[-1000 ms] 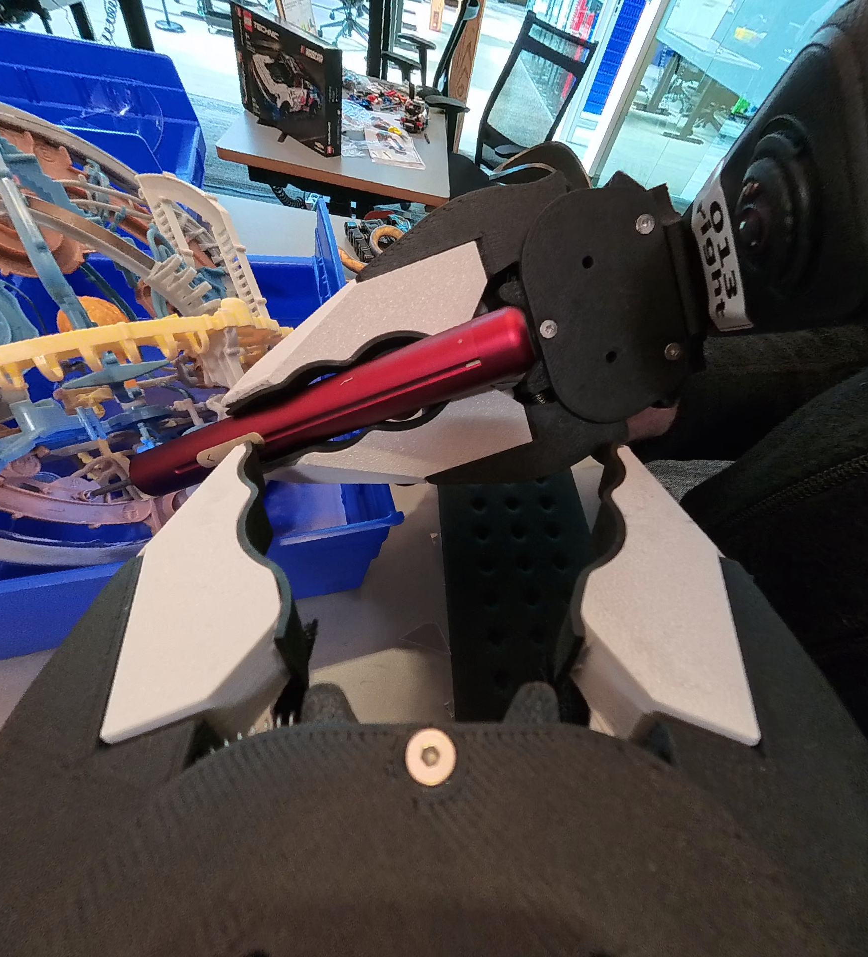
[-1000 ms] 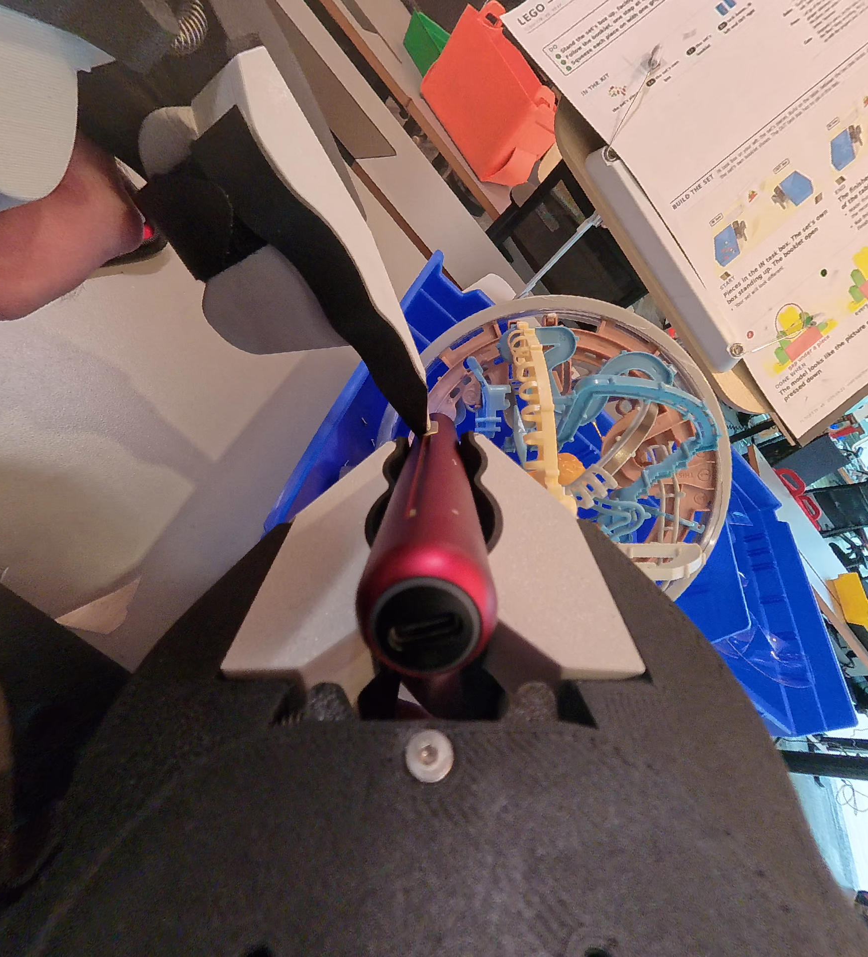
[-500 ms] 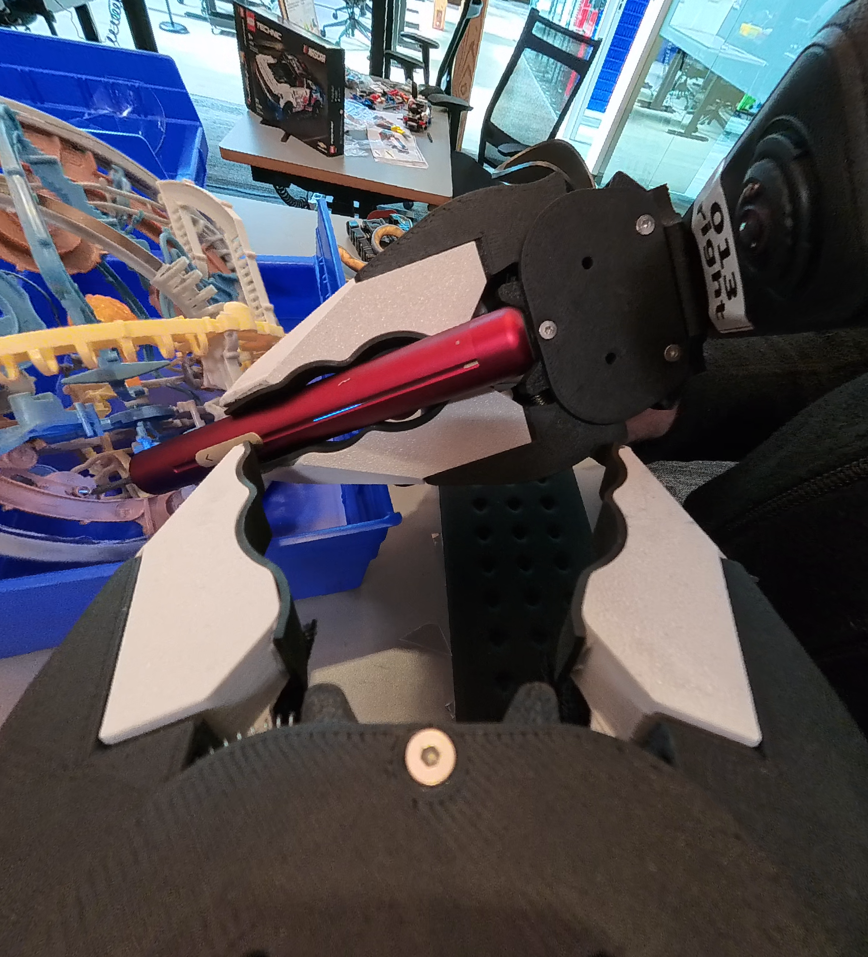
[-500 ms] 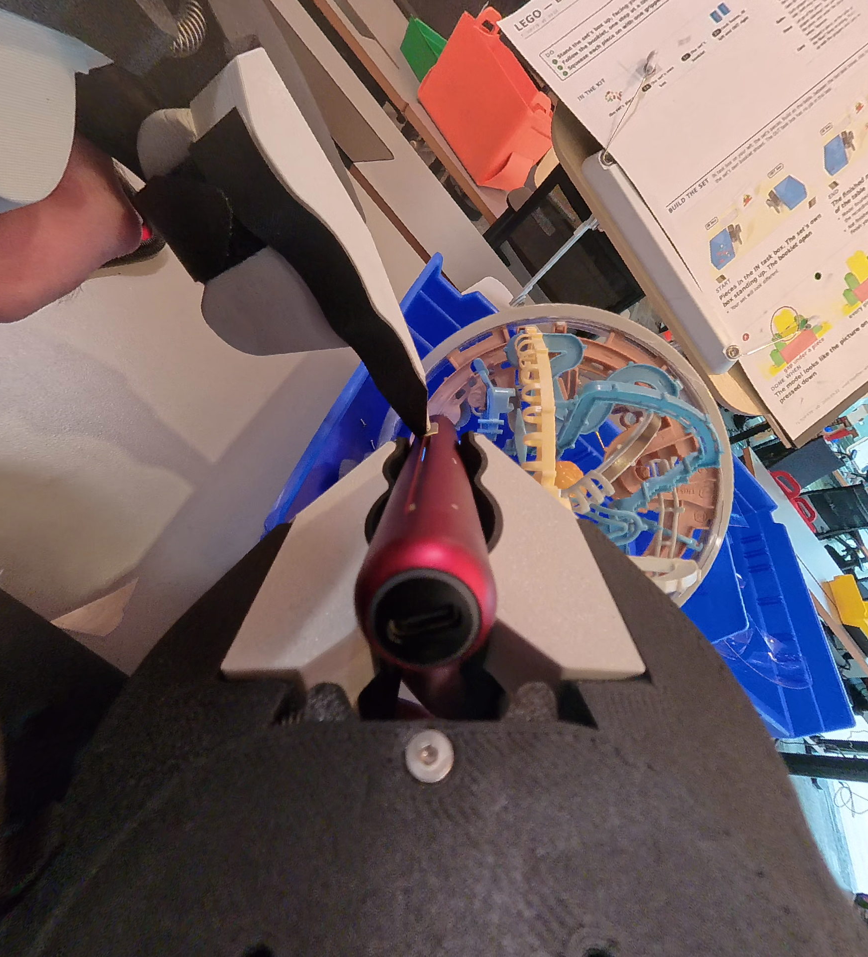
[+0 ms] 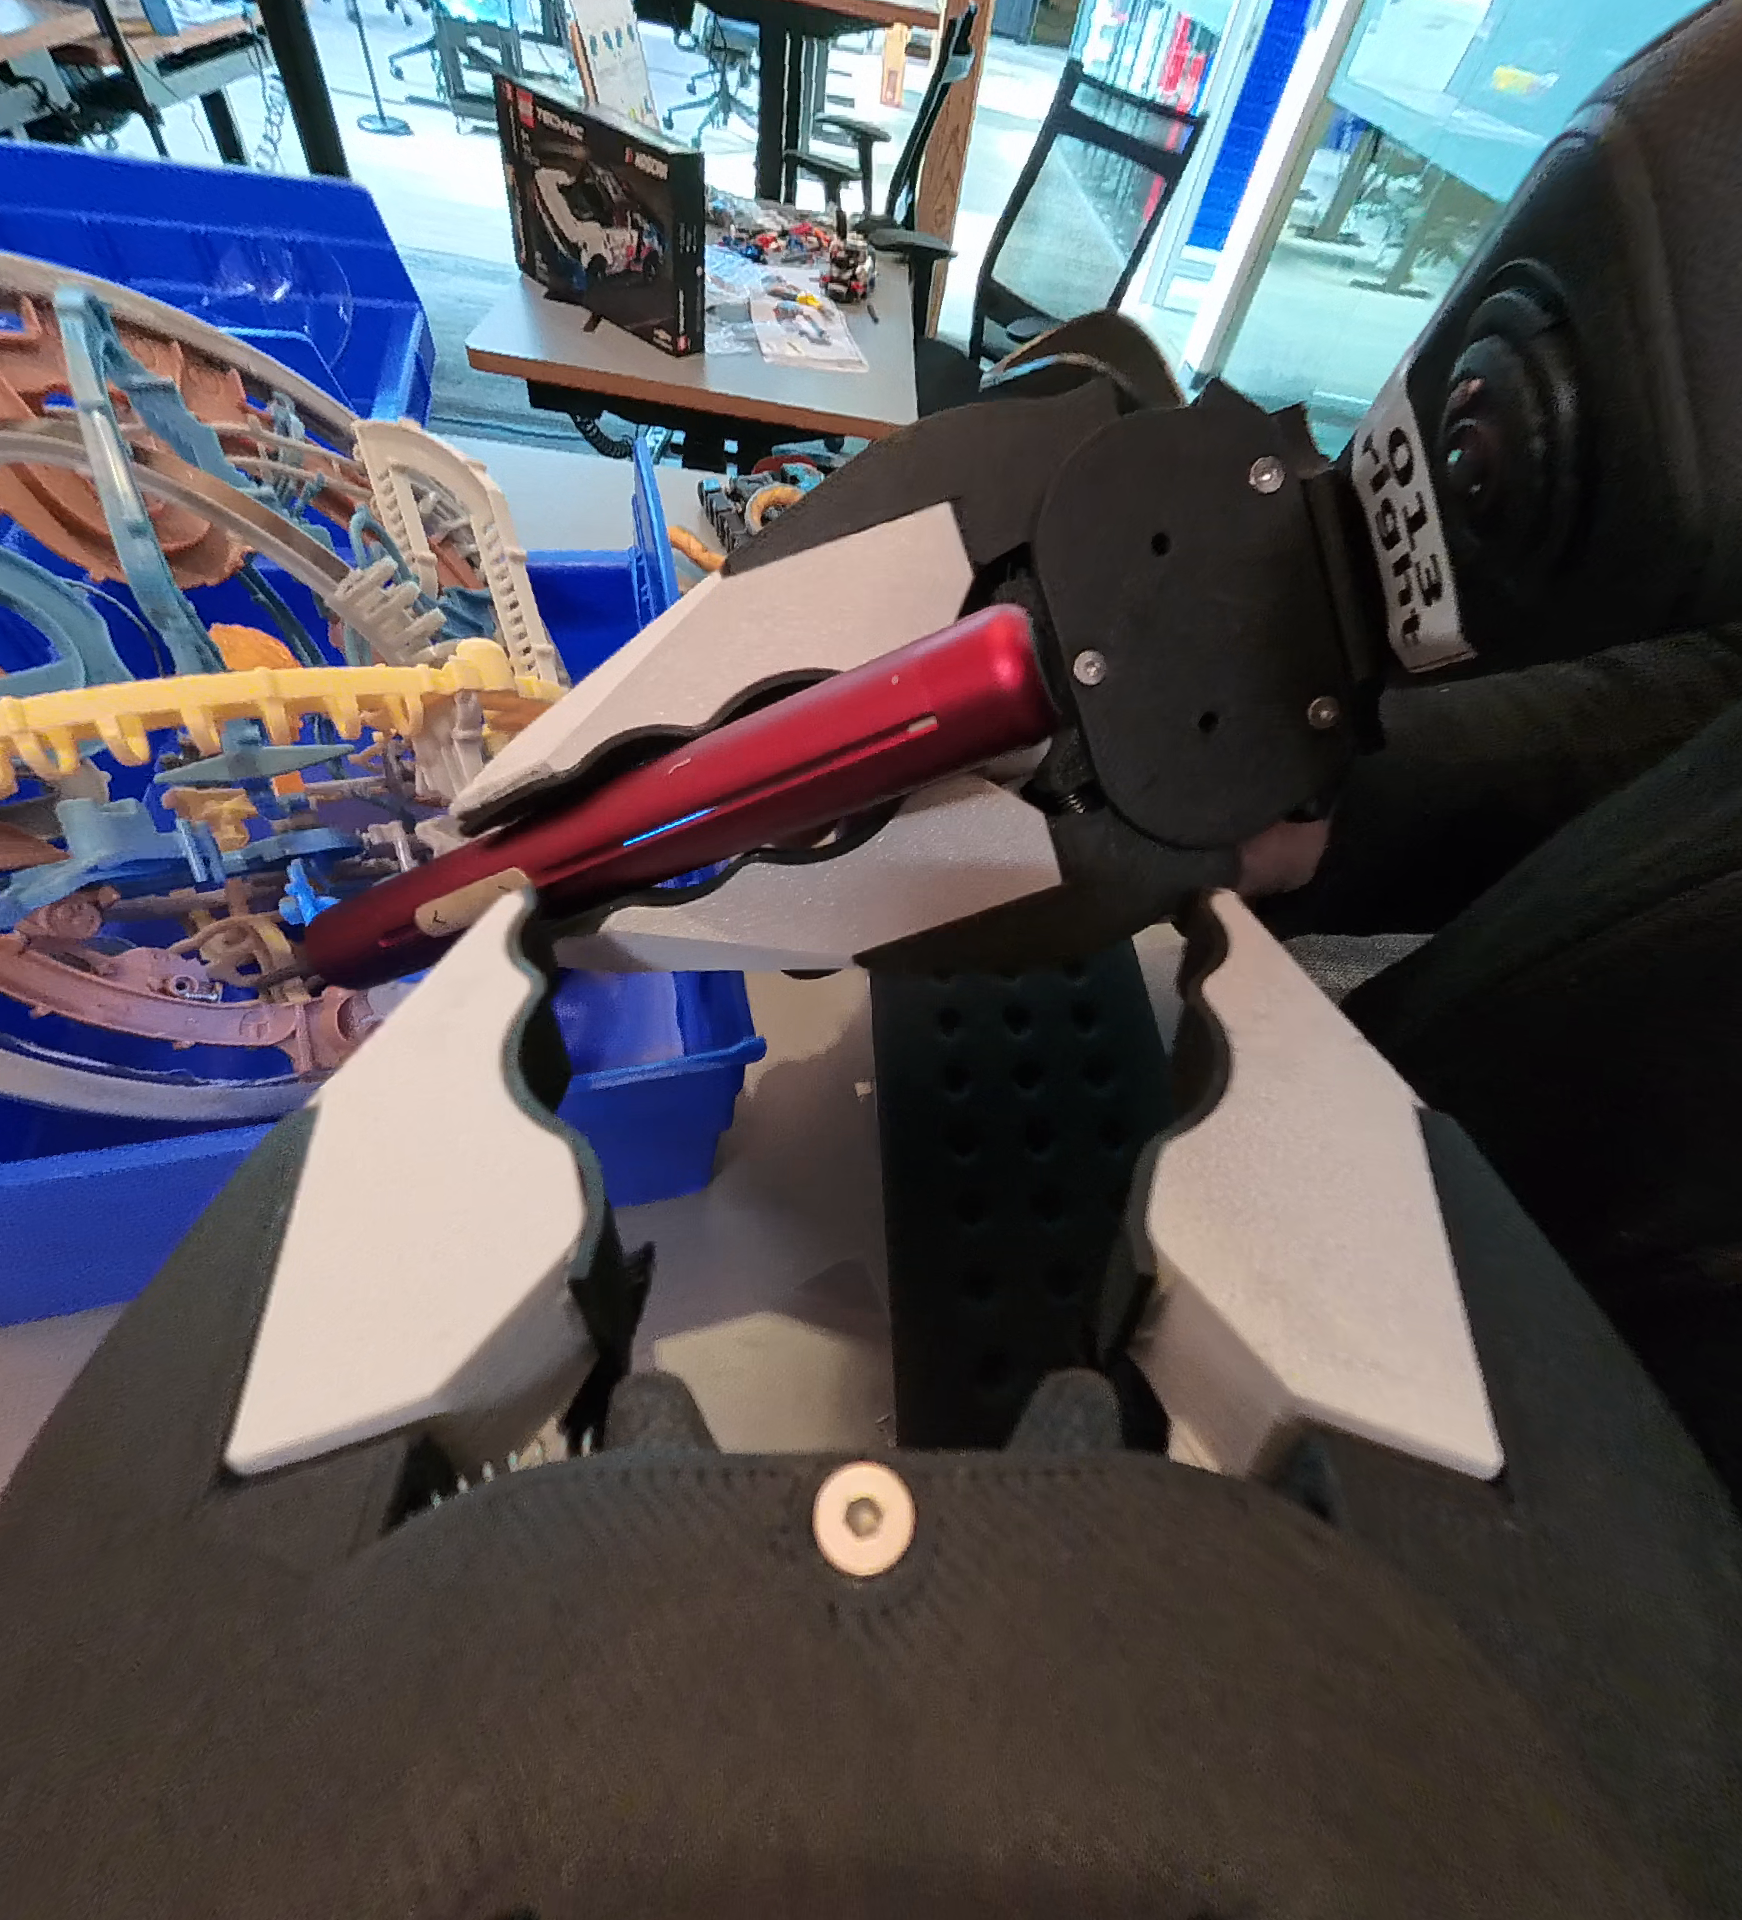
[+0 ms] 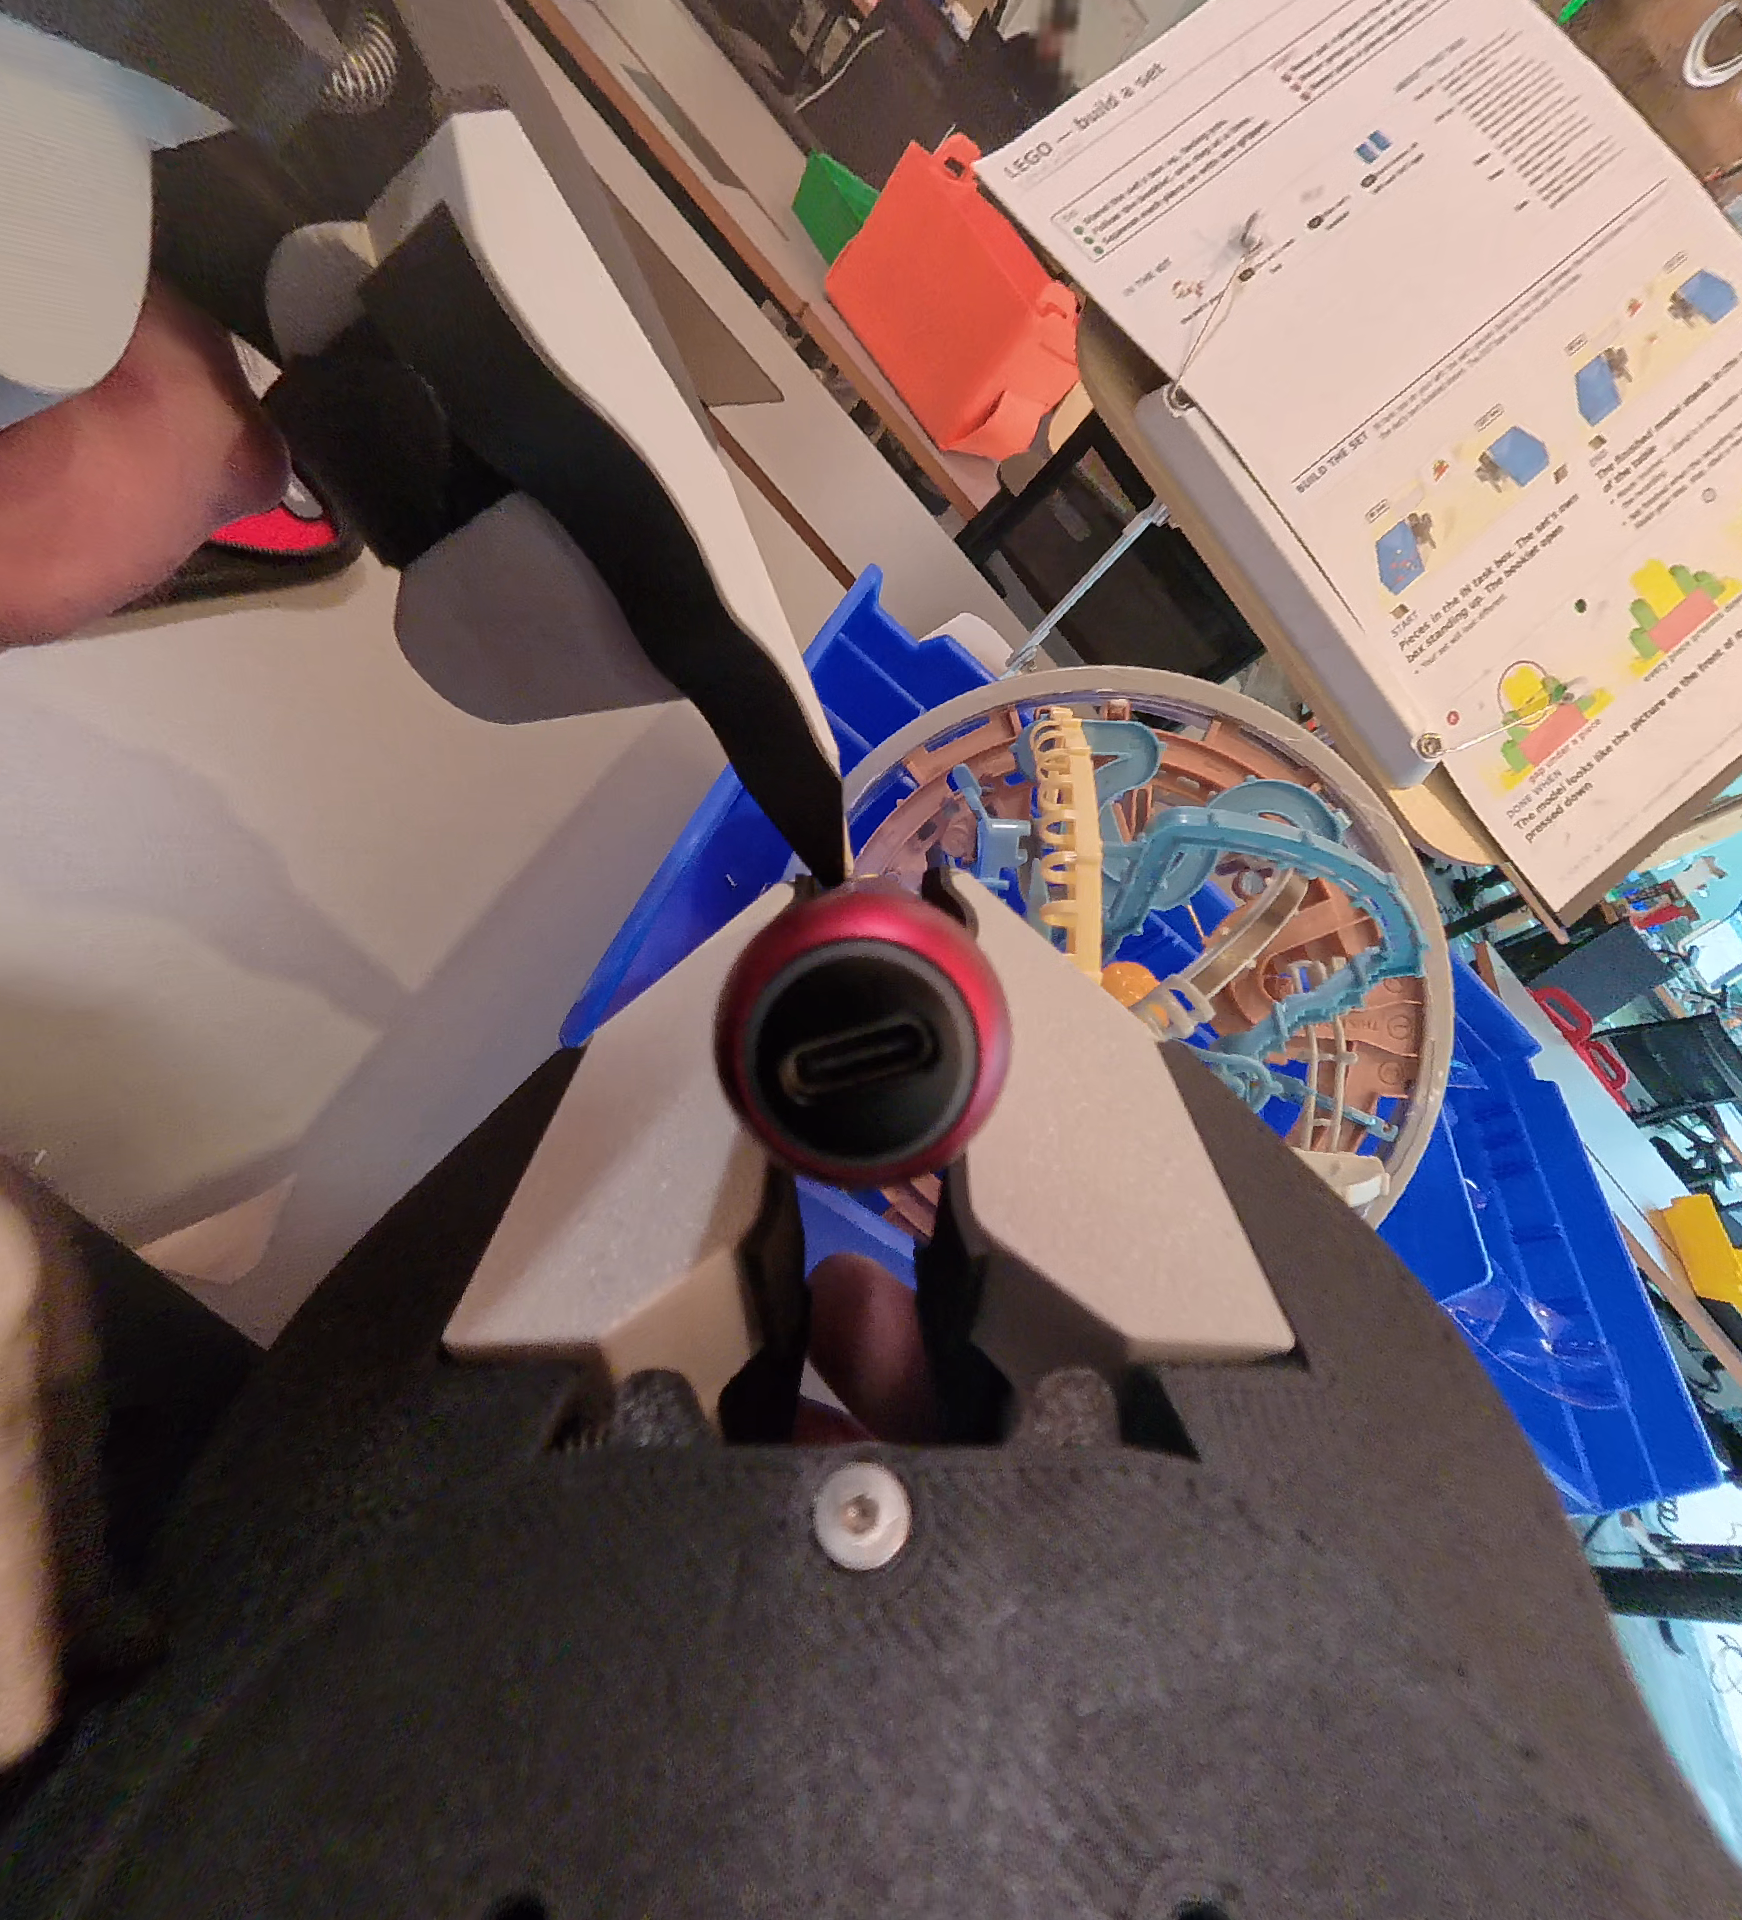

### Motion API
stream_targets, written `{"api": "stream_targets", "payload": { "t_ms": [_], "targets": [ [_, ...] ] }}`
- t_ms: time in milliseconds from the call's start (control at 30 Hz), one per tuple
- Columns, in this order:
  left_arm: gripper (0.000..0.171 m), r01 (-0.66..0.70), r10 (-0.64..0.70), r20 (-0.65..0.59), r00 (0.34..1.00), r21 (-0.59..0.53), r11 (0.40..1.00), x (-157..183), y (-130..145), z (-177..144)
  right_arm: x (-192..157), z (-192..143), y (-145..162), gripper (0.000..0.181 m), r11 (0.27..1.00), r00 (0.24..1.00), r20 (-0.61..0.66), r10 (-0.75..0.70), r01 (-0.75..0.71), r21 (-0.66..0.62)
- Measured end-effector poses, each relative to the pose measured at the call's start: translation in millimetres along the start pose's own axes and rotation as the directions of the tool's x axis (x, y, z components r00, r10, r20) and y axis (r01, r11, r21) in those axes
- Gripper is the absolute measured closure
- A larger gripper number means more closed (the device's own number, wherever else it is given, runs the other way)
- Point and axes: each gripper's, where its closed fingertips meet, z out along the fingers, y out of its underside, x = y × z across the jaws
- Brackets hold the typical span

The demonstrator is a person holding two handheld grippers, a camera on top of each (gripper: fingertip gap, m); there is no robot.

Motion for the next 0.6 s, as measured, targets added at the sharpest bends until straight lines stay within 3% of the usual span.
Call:
{"api": "stream_targets", "payload": {
  "t_ms": [333, 467, 600],
  "targets": [
    [0.087, -0.083, 0.075, 0.060, 0.995, 0.135, 0.987, -2.7, -40.4, -22.3, 12.2, -29.0, -10.8, 0.162, 0.989, 0.994, 0.027, 0.108, -0.110, 0.096],
    [0.091, -0.127, 0.106, 0.191, 0.976, 0.101, 0.987, -50.3, -53.4, -34.2, 17.3, -49.5, -12.6, 0.161, 0.981, 0.988, 0.069, 0.140, -0.148, 0.127],
    [0.095, -0.201, 0.187, 0.262, 0.947, 0.030, 0.979, -105.4, -88.1, -31.6, 24.6, -68.1, -9.2, 0.161, 0.969, 0.979, 0.102, 0.178, -0.192, 0.153]
  ]
}}
